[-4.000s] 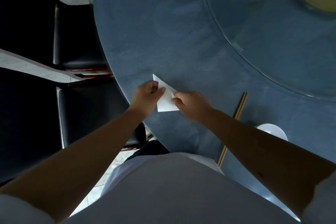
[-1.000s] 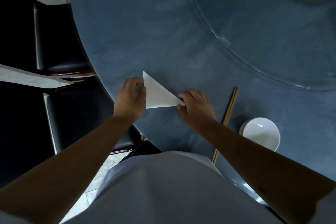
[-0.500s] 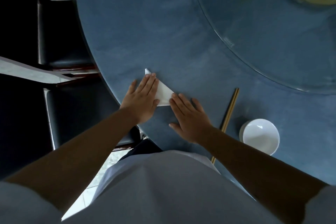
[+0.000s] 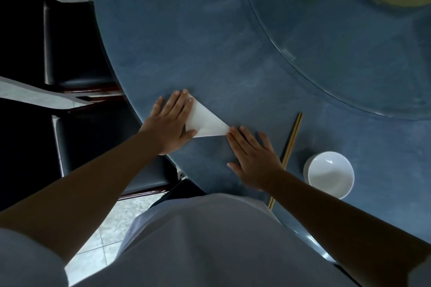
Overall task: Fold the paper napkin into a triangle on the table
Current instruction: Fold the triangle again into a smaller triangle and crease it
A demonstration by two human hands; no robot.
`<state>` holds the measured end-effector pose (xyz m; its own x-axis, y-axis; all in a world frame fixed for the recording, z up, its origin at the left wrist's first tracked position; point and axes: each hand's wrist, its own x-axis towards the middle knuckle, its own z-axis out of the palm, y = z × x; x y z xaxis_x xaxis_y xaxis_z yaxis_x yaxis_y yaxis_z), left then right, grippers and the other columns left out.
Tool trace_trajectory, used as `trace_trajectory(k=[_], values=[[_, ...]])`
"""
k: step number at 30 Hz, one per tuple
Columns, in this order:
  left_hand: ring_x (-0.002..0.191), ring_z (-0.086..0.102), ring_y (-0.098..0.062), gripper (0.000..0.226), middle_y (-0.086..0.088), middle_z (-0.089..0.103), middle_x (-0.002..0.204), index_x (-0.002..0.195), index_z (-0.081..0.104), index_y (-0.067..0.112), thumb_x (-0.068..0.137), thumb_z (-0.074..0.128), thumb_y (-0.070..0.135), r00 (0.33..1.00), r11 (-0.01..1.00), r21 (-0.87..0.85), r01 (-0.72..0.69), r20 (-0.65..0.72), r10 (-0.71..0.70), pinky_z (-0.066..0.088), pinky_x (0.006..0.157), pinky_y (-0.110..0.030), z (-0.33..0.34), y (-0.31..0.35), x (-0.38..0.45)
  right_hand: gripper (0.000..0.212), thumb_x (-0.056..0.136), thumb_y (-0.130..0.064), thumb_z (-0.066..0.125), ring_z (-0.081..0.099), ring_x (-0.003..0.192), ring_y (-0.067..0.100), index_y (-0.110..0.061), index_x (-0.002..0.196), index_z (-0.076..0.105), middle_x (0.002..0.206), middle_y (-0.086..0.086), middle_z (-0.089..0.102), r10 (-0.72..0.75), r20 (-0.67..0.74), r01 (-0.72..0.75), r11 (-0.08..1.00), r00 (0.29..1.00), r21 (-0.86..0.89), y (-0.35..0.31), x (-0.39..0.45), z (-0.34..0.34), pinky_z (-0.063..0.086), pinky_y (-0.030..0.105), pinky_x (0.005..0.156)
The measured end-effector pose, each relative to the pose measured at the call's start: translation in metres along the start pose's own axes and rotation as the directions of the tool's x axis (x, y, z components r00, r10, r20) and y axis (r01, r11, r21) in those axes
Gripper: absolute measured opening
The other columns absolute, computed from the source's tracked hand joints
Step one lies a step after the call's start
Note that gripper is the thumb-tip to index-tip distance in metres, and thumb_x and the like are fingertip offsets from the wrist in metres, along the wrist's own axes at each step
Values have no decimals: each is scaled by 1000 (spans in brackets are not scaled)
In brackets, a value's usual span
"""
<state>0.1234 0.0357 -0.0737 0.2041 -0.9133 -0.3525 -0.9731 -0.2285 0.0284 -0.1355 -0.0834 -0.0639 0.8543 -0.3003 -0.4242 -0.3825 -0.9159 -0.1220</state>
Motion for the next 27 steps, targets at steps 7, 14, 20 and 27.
trace_trajectory(k=[7, 14, 20, 27], values=[[148, -8, -25, 99, -3, -8, 163, 152, -9, 15, 80, 18, 78, 998, 998, 19, -52, 40, 51, 4, 115, -56, -8, -21, 4, 72, 94, -54, 29, 12, 147, 24, -13, 152, 16, 160, 6, 17, -3, -5, 4, 1000, 1000, 12, 1, 0, -3, 19, 54, 113], [147, -15, -19, 107, 1, -14, 162, 151, -14, 21, 75, 32, 80, 999, 989, -148, 16, 34, -11, 1, 117, -53, -13, -25, 6, 70, 87, -52, 49, 36, 132, 29, -11, 143, 38, 149, 8, 39, 32, -172, -13, 994, 985, 112, -4, 3, -9, 35, 49, 102], [133, 28, -32, 65, -4, 37, 146, 143, 37, 25, 86, 59, 45, 967, 935, -308, 178, -122, -224, 24, 104, -53, -31, -24, 25, 49, 83, -42, 62, 42, 120, 26, -21, 127, 53, 128, 2, 55, 447, -196, -329, 836, 873, 439, -14, 30, -23, 32, 43, 97], [117, 43, -29, 36, -4, 52, 122, 118, 60, 32, 83, 62, 30, 972, 942, -290, 167, -112, -207, 27, 95, -48, -44, -23, 43, 37, 84, -40, 60, 44, 113, 25, -24, 118, 57, 118, -1, 57, 508, -157, -368, 773, 847, 517, -15, 48, -28, 31, 39, 91]])
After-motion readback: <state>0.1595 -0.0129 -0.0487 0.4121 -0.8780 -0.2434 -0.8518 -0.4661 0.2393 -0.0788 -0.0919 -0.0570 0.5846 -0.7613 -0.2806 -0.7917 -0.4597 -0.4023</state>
